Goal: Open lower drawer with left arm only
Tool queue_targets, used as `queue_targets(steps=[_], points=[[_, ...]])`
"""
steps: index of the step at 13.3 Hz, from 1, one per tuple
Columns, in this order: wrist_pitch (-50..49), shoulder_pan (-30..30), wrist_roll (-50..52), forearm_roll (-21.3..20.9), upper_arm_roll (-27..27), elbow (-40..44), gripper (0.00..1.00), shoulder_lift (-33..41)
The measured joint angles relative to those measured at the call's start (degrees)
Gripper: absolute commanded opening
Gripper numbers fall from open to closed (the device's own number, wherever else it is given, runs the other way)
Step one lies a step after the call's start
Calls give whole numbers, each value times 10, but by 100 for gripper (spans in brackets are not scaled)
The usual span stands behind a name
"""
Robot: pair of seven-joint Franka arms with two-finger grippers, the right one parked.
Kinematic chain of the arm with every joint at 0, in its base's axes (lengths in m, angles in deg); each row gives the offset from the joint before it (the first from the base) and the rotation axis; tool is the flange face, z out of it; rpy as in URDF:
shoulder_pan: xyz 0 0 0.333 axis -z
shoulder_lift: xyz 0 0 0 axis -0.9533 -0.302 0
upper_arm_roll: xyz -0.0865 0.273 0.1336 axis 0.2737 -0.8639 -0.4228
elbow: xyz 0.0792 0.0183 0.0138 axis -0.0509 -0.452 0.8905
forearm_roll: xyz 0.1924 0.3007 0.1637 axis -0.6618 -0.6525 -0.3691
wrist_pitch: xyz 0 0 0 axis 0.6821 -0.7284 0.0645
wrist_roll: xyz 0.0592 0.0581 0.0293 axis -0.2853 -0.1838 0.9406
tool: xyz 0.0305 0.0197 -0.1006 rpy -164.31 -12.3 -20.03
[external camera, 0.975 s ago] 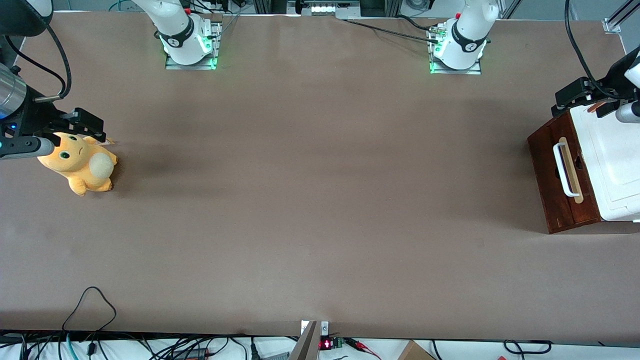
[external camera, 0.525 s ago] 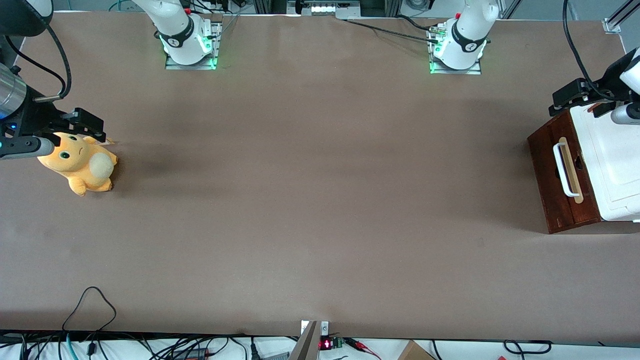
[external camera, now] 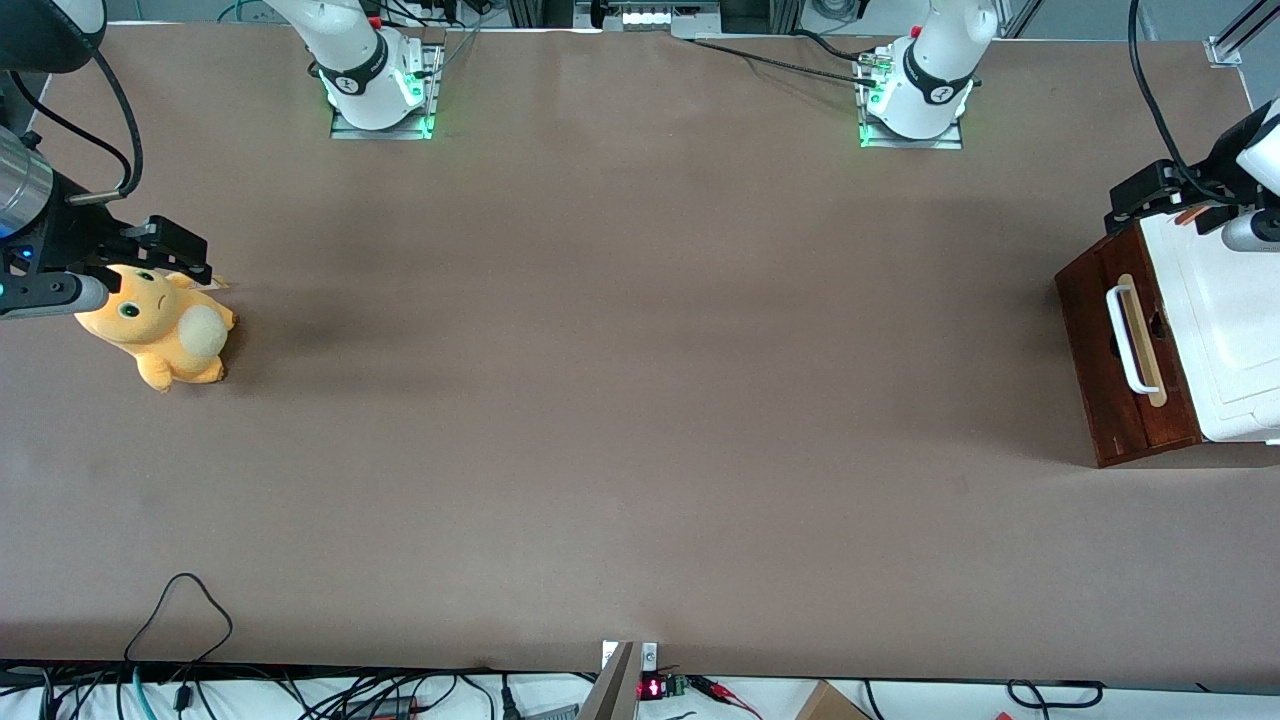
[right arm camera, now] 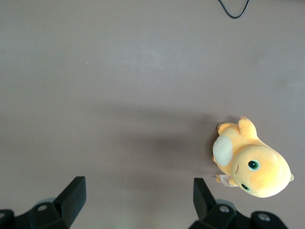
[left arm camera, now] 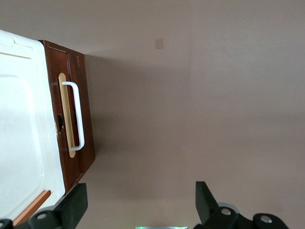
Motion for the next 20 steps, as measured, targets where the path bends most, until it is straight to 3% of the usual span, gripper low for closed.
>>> queue_targets(steps=[20], points=[[4, 0, 0, -17, 4, -1, 100, 0]])
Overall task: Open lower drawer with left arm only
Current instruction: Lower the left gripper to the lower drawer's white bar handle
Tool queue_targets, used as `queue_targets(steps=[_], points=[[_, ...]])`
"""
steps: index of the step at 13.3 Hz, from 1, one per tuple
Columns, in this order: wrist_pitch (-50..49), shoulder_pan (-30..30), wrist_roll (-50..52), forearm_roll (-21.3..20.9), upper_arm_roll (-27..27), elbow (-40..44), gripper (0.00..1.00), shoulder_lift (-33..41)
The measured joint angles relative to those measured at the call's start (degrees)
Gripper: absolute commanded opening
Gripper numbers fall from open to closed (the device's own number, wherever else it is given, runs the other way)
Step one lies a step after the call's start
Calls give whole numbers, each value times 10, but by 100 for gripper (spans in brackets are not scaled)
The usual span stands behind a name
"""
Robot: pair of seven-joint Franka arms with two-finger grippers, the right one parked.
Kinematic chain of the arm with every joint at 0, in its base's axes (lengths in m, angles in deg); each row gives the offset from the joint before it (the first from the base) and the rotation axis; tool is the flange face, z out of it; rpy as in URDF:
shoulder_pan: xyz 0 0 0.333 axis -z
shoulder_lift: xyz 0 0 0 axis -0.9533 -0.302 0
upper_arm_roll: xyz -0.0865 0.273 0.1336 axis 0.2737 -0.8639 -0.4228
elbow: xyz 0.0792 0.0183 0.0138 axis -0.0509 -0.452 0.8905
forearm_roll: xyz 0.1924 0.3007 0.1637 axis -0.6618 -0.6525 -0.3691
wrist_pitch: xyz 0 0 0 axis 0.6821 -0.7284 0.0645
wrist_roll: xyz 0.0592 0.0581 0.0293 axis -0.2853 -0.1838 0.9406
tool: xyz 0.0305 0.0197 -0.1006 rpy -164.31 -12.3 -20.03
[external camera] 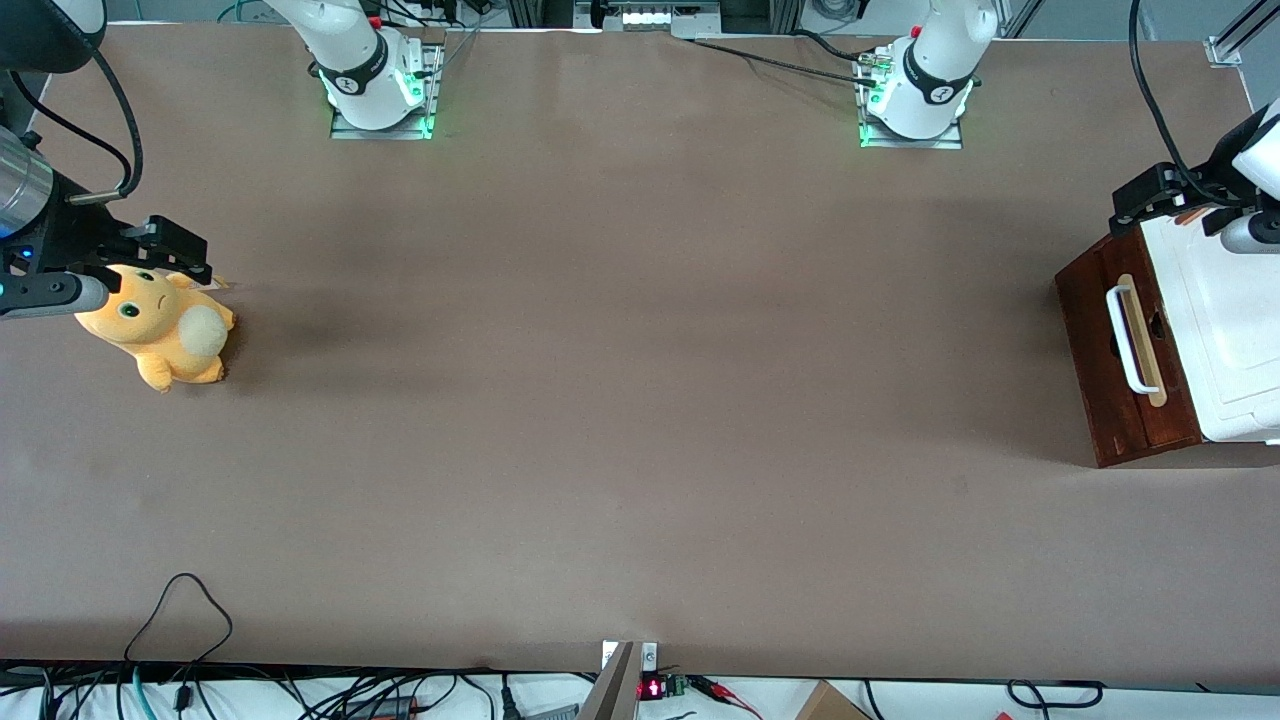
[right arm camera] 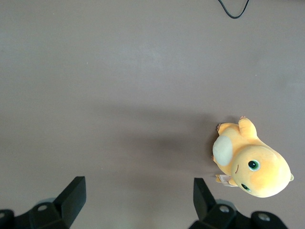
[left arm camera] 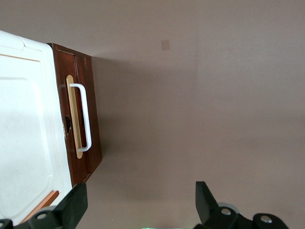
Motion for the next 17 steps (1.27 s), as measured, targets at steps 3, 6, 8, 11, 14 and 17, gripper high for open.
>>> queue_targets(steps=[3, 6, 8, 11, 14, 17], points=[[21, 0, 0, -30, 4, -9, 100, -1], [58, 1, 8, -154, 43, -50, 100, -11], [60, 4, 49, -209, 69, -68, 100, -31], [47, 13, 149, -306, 95, -78, 100, -86], [7, 38, 264, -401, 118, -81, 100, -154], [-14, 63, 349, -467, 122, -81, 100, -217]])
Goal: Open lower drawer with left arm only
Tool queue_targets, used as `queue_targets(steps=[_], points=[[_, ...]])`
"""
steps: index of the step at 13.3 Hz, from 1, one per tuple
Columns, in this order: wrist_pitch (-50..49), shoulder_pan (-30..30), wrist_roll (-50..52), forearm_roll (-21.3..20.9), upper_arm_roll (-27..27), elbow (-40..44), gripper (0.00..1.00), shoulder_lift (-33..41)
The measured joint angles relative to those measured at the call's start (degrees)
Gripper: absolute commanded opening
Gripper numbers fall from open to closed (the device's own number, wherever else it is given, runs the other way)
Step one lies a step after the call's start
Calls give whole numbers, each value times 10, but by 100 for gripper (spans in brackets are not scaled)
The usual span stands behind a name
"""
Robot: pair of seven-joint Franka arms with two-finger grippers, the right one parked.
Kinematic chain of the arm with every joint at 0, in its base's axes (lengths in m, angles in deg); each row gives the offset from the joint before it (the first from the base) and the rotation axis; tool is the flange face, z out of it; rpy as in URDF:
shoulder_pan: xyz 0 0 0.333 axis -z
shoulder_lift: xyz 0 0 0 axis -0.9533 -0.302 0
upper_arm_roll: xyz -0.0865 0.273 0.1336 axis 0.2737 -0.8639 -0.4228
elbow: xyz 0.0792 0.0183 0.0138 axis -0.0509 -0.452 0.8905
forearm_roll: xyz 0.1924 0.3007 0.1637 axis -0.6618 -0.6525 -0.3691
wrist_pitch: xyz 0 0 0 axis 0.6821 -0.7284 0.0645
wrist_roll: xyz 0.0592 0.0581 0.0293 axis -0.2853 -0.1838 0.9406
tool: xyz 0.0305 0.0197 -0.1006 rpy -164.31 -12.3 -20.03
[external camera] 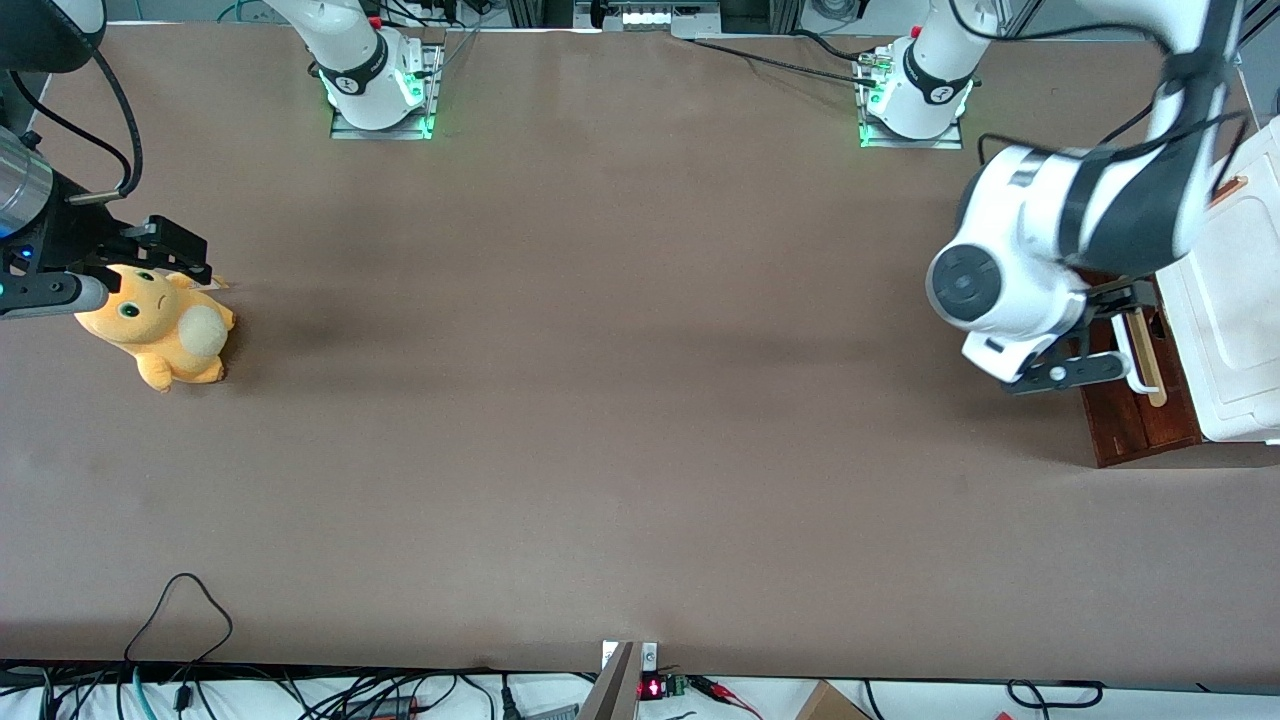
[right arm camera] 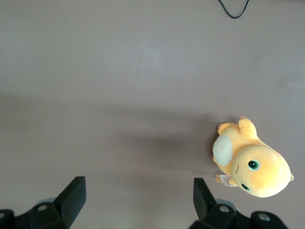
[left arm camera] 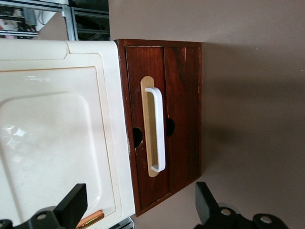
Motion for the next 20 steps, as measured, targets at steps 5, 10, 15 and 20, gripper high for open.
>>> queue_targets(steps=[5, 10, 15, 20], points=[[4, 0, 92, -113, -2, -62, 99, -53], [14, -8, 122, -180, -9, -120, 94, -74], [14, -26, 146, -232, -20, -127, 94, -89], [1, -23, 211, -268, -29, -139, 94, -135]])
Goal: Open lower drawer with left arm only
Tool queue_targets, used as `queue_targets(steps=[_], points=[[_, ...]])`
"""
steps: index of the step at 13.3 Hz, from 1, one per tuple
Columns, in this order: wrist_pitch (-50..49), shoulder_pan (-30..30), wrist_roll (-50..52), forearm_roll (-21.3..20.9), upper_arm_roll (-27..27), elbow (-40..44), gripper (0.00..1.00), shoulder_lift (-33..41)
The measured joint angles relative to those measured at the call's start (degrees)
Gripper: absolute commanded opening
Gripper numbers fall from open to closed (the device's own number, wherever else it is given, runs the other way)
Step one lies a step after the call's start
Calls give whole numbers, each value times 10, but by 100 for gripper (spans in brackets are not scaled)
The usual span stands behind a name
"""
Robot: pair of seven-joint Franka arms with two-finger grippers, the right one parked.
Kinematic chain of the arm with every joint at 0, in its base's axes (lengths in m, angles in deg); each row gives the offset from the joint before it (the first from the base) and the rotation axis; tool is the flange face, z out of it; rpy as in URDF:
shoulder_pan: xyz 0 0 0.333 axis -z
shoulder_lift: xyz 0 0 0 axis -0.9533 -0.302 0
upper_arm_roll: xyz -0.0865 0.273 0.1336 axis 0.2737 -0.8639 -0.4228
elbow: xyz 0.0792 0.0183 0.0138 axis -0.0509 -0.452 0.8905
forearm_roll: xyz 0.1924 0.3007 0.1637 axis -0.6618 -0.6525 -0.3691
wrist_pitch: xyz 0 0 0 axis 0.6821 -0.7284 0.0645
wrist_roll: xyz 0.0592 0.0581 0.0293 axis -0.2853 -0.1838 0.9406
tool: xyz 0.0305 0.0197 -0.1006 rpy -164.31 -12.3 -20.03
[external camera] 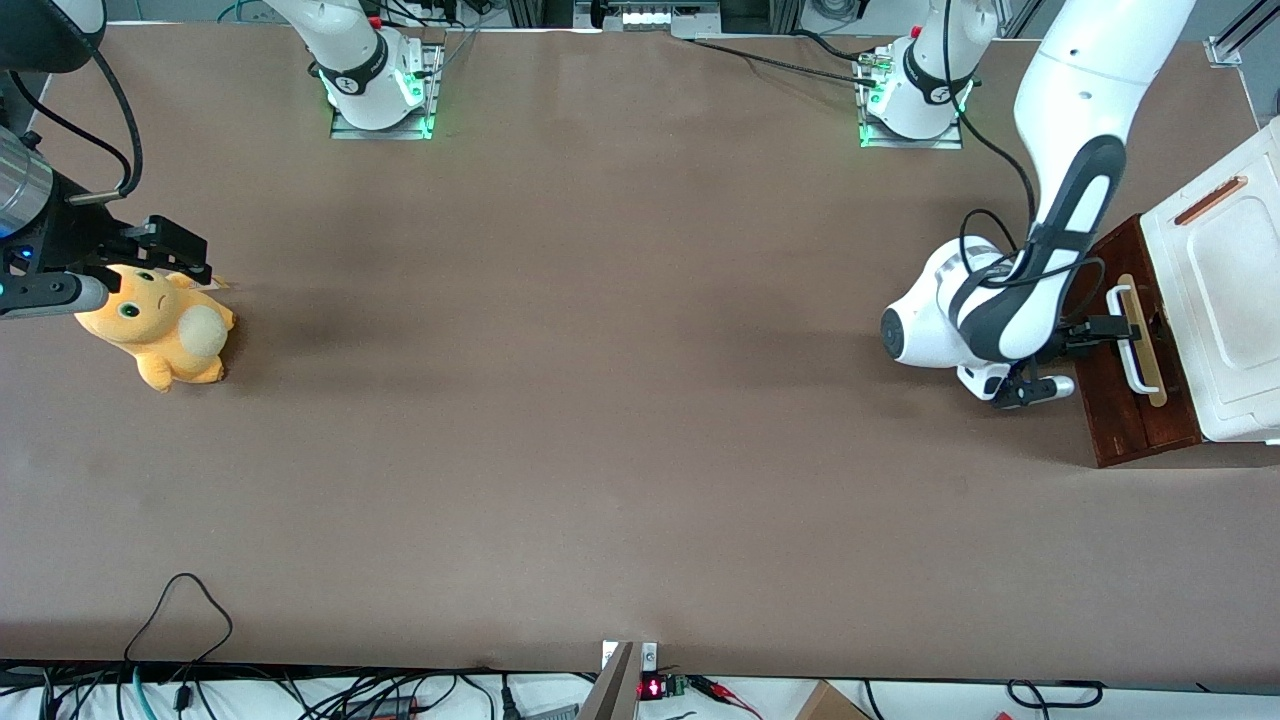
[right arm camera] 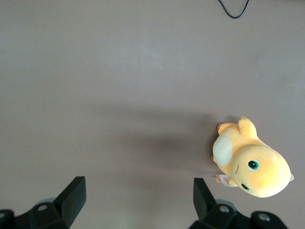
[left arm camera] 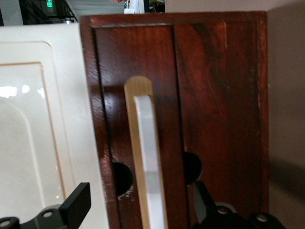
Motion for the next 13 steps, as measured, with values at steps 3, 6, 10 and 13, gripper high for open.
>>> queue_targets(steps=[3, 6, 10, 13], points=[[-15, 0, 24, -16, -1, -1, 94, -26], [-18, -14, 24, -32, -4, 0, 87, -27], [-18, -35, 24, -45, -4, 0, 61, -27], [-18, -35, 24, -51, -4, 0, 50, -28]])
